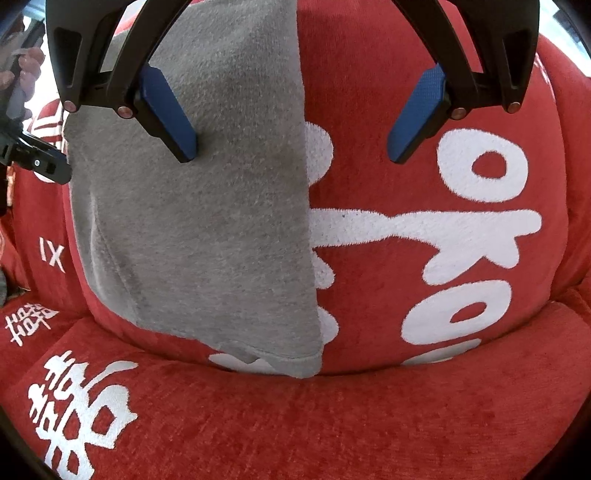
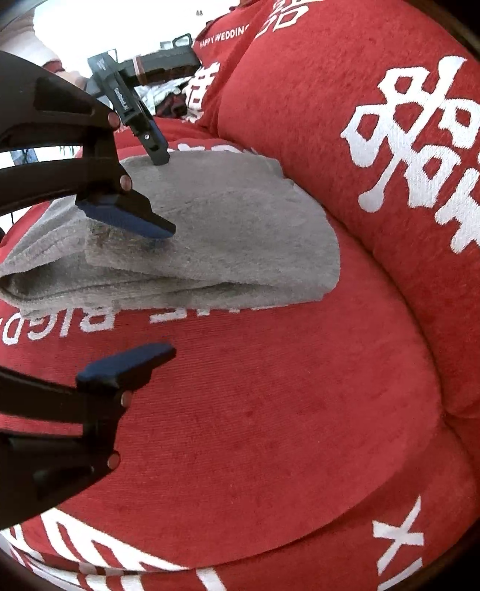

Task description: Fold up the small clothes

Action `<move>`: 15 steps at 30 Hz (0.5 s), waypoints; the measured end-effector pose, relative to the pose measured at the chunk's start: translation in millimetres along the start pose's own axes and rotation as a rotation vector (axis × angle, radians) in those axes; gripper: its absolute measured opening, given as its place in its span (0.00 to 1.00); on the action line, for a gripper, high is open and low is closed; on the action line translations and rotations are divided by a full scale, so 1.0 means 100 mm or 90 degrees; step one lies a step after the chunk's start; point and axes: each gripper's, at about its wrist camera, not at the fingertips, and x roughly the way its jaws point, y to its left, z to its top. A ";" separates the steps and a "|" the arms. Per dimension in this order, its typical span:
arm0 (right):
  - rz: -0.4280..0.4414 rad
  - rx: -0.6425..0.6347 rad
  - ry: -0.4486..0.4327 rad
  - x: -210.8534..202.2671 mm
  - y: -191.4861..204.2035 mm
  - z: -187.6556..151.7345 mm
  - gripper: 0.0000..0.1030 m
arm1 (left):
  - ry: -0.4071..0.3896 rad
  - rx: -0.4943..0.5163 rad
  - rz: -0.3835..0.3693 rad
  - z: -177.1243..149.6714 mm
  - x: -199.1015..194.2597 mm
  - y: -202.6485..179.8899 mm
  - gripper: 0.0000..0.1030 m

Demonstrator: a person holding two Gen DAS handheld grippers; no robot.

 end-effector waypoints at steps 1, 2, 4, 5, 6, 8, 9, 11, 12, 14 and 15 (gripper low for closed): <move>0.011 0.005 0.003 0.00 -0.03 0.01 0.61 | 0.002 0.000 -0.015 0.02 0.02 0.02 1.00; 0.019 0.007 0.004 0.00 -0.05 0.01 0.61 | 0.009 -0.004 -0.034 0.04 0.03 0.04 1.00; 0.043 0.010 0.012 0.02 -0.09 0.03 0.61 | 0.038 -0.030 -0.107 0.09 0.11 0.11 1.00; 0.053 0.012 0.017 0.04 -0.10 0.05 0.61 | 0.050 -0.041 -0.137 0.11 0.15 0.14 1.00; 0.064 0.015 0.025 0.07 -0.13 0.07 0.62 | 0.061 -0.050 -0.160 0.13 0.21 0.17 1.00; 0.077 0.019 0.038 0.10 -0.19 0.09 0.62 | 0.078 -0.051 -0.179 0.15 0.30 0.17 1.00; 0.085 0.021 0.046 0.14 -0.21 0.10 0.62 | 0.084 -0.046 -0.188 0.16 0.35 0.14 1.00; 0.104 0.018 0.052 0.19 -0.21 0.13 0.62 | 0.091 -0.036 -0.210 0.18 0.42 0.07 1.00; 0.118 0.017 0.056 0.21 -0.21 0.15 0.62 | 0.092 -0.029 -0.213 0.17 0.44 0.03 1.00; 0.143 0.016 0.066 0.27 -0.19 0.17 0.62 | 0.089 -0.007 -0.212 0.20 0.47 -0.09 1.00; 0.148 0.012 0.070 0.30 -0.17 0.19 0.63 | 0.088 0.001 -0.204 0.19 0.46 -0.15 1.00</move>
